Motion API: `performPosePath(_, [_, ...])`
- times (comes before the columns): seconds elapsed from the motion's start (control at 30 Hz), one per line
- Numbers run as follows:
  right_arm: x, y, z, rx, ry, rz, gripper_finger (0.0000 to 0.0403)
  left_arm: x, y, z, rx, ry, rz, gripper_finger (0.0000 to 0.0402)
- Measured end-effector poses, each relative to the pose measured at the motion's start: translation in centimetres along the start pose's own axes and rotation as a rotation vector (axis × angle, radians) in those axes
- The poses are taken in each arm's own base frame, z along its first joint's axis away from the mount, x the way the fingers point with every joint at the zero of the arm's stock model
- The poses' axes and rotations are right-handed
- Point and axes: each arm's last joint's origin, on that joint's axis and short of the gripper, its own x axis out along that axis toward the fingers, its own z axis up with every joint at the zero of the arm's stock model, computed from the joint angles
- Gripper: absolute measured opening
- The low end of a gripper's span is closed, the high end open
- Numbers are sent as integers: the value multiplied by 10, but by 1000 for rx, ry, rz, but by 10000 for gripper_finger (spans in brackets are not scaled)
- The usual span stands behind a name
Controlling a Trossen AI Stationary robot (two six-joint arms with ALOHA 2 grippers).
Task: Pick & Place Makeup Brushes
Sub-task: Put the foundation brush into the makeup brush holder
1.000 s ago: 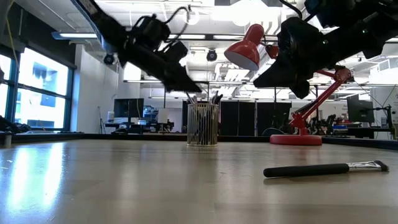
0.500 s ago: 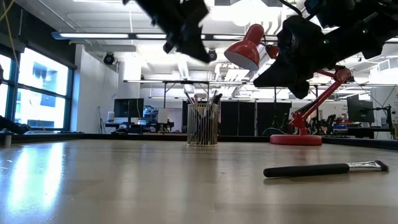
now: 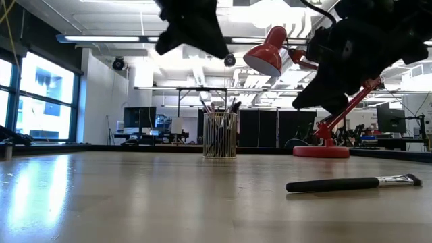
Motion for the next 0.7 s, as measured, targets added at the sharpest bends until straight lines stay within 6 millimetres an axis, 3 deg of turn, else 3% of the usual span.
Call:
performPosePath(0.2, [-1,6,4,82,-59,27,0,2,-22,-35,-4,103,5,22])
performPosePath(0.37, [-4,22,1,157,-124,28,0,2,-26,-50,44,158,35,3])
performPosePath(0.53, [-12,58,7,103,-118,9,0,2,-26,-70,157,203,36,1])
performPosePath(0.7, [-17,98,23,-36,-5,-117,0,-6,-24,-93,202,227,13,1])
